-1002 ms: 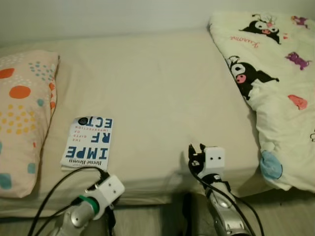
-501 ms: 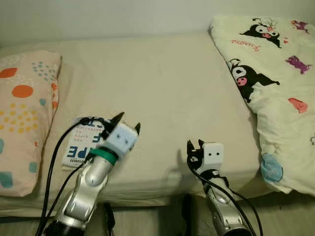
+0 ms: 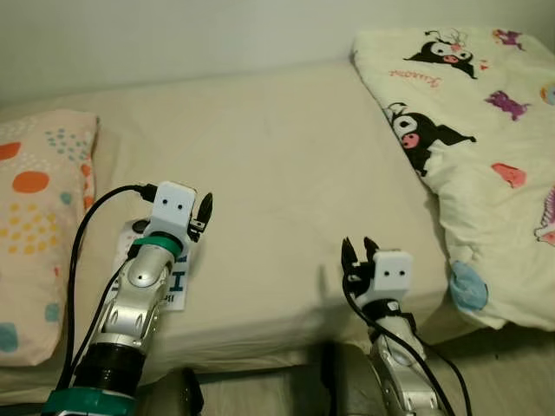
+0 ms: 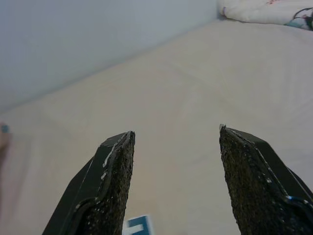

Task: Clean up the room

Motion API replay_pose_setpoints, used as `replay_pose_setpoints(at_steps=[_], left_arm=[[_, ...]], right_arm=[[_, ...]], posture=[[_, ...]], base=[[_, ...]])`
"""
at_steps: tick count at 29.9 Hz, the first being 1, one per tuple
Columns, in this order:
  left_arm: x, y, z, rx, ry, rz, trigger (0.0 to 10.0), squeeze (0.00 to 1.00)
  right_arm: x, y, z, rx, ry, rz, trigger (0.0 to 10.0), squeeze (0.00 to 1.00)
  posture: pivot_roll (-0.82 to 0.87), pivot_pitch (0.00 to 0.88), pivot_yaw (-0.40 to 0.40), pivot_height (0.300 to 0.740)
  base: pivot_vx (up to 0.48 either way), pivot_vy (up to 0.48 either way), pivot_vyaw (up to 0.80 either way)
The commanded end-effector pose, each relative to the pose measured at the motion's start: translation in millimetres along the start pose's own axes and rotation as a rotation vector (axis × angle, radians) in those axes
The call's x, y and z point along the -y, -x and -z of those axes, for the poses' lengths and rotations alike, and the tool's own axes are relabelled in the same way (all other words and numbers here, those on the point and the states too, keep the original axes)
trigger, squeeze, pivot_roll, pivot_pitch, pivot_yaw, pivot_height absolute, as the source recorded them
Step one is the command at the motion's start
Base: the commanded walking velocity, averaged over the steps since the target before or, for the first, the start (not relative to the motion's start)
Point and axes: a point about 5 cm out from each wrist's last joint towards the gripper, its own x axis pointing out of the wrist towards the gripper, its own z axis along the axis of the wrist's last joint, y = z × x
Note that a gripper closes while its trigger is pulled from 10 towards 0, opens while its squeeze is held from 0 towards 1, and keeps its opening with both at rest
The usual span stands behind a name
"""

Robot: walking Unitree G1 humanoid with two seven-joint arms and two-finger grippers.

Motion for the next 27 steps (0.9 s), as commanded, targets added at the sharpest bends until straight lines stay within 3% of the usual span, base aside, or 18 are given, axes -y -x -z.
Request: replay_pose_setpoints(at_steps=[1,11,18,23,27], left_arm=[[-0.8,1.9,11.1,-0.055,0.040,-0.015,10.0,0.00],[-0.8,5.9,21.7,-0.085,0.006,-0.011,10.0,0.00],[-7.5,2.6,16.8,-0.065,-0.017,-0.029,10.0,0.00],[-13.0,9.0,18.0,-0.064,-0.046,-0.060,10.0,0.00],[-19.0,23.4,32.3,-0.105,-0.081,-0.085,10.0,0.00]], right_arm=[[1.9,5.2,3.5,-0.019,-0.019,0.017,10.0,0.00],[-0.2,1.0,0.6,-0.029,-0.030,0.016,10.0,0.00],[-6.6,-6.3,-1.4,-0.023,-0.043,0.004,10.0,0.00],[-7.0,-6.1,1.4,-0.042,-0.046,-0.009,10.0,0.00],[-10.0,-9.1,2.8,-0.056,-0.042,-0.032,10.0,0.00]], posture=[[-0.22,0.031,0.135,0.570],[-0.20,0.030,0.126,0.600],[-0.10,0.026,0.123,0.620],[-0.05,0.034,0.097,0.640],[-0.02,0.035,0.080,0.660]], base=[[0.000,0.000,0.00],[0.000,0.000,0.00],[0.000,0.000,0.00],[0.000,0.000,0.00],[0.000,0.000,0.00]])
